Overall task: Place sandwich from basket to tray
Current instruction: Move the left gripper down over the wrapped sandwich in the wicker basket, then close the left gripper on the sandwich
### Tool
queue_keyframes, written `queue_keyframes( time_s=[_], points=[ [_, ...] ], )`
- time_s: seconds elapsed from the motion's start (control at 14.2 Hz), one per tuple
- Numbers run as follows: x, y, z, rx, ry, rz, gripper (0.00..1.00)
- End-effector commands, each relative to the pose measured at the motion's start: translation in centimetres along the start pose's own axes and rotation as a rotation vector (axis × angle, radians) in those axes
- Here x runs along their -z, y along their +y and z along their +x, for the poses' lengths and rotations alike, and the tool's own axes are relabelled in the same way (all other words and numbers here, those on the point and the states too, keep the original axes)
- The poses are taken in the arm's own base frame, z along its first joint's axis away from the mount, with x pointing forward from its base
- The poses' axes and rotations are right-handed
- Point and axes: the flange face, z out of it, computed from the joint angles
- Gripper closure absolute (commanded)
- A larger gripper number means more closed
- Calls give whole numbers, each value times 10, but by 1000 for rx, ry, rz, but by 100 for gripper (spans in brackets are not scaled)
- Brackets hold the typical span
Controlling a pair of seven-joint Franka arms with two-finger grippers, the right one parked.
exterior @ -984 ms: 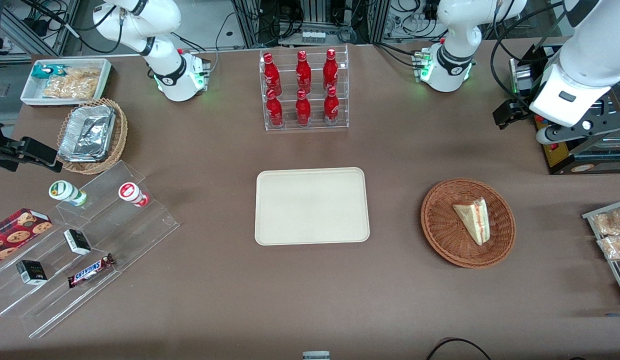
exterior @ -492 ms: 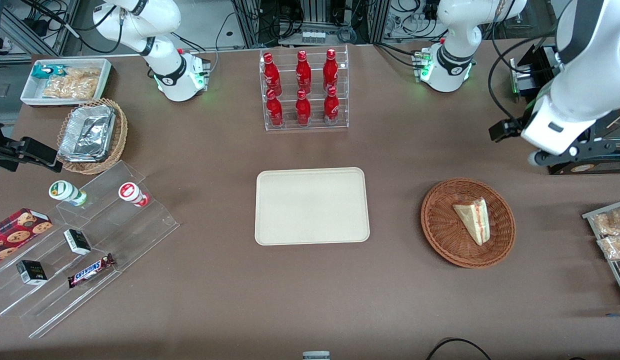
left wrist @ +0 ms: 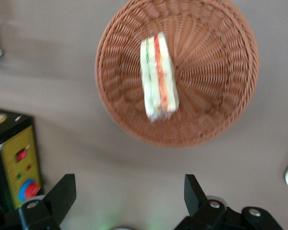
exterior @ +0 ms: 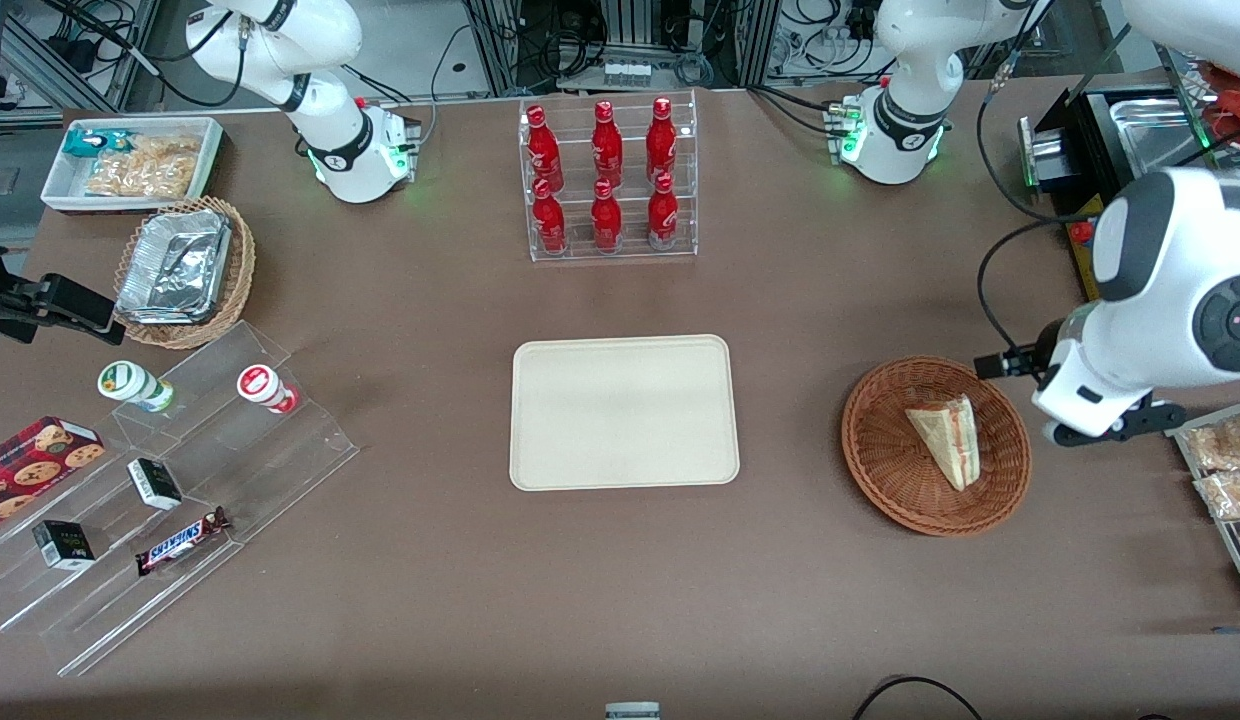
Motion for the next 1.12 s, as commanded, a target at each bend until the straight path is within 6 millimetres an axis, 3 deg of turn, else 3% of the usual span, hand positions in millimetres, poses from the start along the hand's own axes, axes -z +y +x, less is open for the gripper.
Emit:
queue_keyframes(
  time_s=[0.0, 0.42, 0.84, 1.05],
  points=[
    [-43, 1, 4, 91, 45, -24, 0],
    [-119, 22, 23, 279, 54, -75, 0],
    [-159, 28, 39, 310, 36, -105, 0],
    [-169, 27, 41, 313, 23, -106, 0]
  ],
)
